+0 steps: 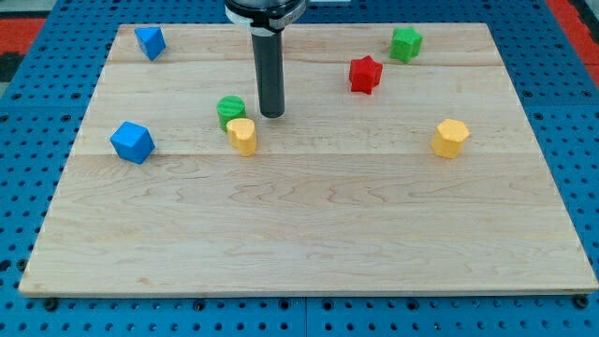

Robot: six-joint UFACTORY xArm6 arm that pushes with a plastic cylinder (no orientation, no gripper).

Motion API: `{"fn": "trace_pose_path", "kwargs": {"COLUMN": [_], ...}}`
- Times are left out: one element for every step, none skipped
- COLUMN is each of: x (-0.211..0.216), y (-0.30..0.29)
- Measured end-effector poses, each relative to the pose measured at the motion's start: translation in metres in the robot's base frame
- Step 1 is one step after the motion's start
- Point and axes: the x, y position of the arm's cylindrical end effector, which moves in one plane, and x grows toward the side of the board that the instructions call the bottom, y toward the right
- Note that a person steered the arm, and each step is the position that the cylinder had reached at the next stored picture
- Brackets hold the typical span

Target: Push the yellow heart diagonally bottom right to the green circle

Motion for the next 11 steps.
{"fn": "trace_pose_path", "kwargs": {"x": [-0.009, -0.016, -0.019, -0.019, -0.019, -0.012, -0.002, 0.026, 0.054, 0.07, 0.059], "y": [-0.002, -0.004, -0.007, -0.057, -0.097, -0.097, -0.103, -0.086, -0.036, 0.012, 0.015]}}
